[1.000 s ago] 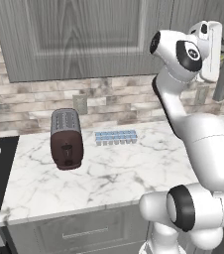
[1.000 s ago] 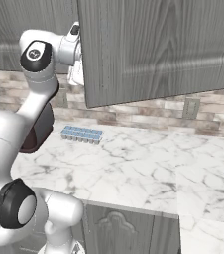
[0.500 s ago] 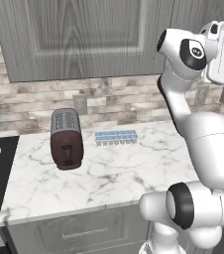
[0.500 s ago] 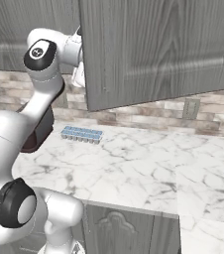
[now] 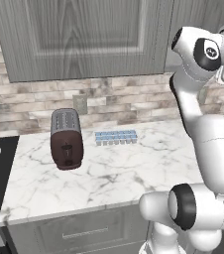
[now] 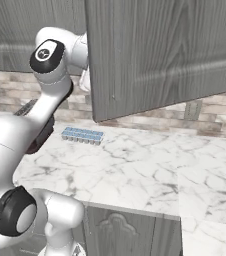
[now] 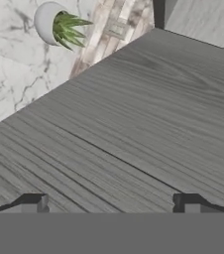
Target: Pick the spray and sponge from the cabinet and place them on the counter.
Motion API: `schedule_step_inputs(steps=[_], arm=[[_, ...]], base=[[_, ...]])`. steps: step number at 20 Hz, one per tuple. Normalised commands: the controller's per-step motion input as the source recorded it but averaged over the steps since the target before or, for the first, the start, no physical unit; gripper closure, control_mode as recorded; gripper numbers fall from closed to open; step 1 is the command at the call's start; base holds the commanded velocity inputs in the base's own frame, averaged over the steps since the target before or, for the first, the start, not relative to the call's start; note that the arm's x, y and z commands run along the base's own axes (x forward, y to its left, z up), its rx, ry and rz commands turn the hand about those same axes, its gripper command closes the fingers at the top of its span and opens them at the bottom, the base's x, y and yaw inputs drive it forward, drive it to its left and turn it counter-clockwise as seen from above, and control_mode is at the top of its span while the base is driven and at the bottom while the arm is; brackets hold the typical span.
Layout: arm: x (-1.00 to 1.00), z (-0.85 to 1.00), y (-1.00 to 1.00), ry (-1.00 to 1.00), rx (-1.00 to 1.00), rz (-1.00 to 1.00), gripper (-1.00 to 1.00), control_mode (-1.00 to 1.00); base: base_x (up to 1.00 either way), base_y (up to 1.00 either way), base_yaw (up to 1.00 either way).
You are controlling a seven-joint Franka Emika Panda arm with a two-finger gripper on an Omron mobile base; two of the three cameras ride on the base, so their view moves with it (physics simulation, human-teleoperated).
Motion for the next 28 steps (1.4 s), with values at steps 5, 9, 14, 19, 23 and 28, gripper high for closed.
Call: schedule_step_inputs(steps=[5, 9, 14, 19, 23, 28], arm=[[-0.28, 0.0, -0.79, -0.02, 0.0, 0.0, -1.0, -1.0], [-0.24, 0.0, -0.96, -0.02, 0.01, 0.0, -1.0, -1.0], [-0.2, 0.0, -1.0, 0.0, 0.03, 0.0, -1.0, -1.0], [-0.19, 0.0, -0.98, -0.01, 0.05, 0.0, -1.0, -1.0], [-0.14, 0.0, -0.86, -0.01, 0.07, 0.0, -1.0, -1.0], [-0.11, 0.0, -0.77, -0.01, 0.1, 0.0, -1.0, -1.0]], base=[[0.0, 0.0, 0.0], [0.0, 0.0, 0.0], [0.0, 0.0, 0.0], [0.0, 0.0, 0.0], [0.0, 0.0, 0.0], [0.0, 0.0, 0.0]])
